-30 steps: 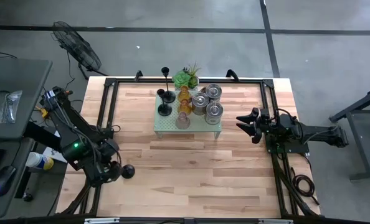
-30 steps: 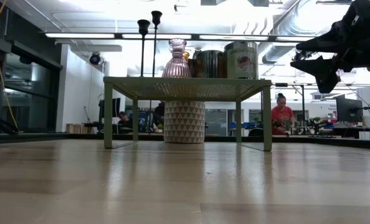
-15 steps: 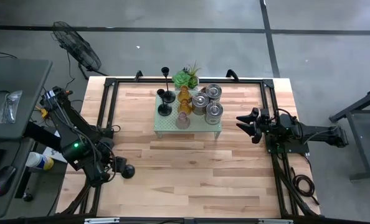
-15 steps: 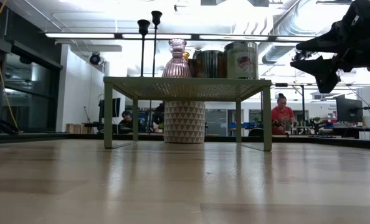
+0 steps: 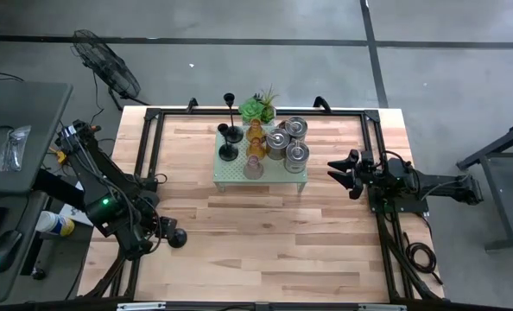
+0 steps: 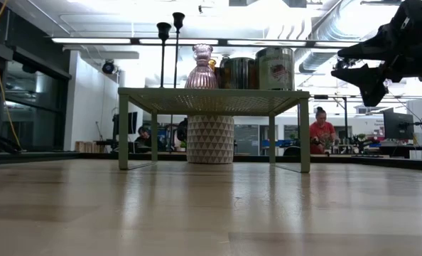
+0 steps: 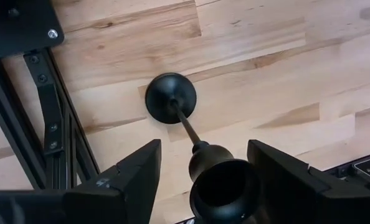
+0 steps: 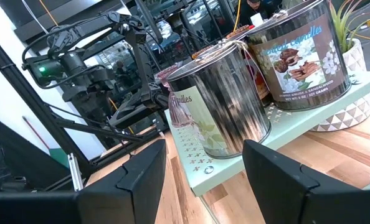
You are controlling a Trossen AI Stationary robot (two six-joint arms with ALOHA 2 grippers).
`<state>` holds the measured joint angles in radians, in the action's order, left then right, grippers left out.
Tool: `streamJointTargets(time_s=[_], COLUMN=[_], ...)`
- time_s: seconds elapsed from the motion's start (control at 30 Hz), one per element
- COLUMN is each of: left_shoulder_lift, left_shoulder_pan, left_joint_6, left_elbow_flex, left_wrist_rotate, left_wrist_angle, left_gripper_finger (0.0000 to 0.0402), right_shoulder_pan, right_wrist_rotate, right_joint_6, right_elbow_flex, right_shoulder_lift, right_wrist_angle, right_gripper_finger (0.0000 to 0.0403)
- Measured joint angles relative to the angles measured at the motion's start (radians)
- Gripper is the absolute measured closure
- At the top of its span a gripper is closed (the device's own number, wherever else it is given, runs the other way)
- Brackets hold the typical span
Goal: Pick & Place candle stick holders
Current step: Put the black candle holder on the shelf
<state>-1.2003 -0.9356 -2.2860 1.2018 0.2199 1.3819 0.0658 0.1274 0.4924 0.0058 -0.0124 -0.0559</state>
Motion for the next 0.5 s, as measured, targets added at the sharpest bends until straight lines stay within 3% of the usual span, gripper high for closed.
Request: streamJointTargets(time_s=[0.5], left_shoulder_lift=[0.0], left_shoulder_pan=[0.0], left_joint_6=[0.003], left_elbow_flex=[0.0], left_wrist_rotate=[-0.055], left_wrist_angle=[-0.034], left_gripper_finger=[0.0206], right_shoulder_pan=[0.0], right_wrist_rotate=[0.0], right_joint_6=[0.0], right_elbow_flex=[0.0], right_shoulder_lift=[0.0], right_wrist_angle=[0.0], right_gripper_finger=[0.0197])
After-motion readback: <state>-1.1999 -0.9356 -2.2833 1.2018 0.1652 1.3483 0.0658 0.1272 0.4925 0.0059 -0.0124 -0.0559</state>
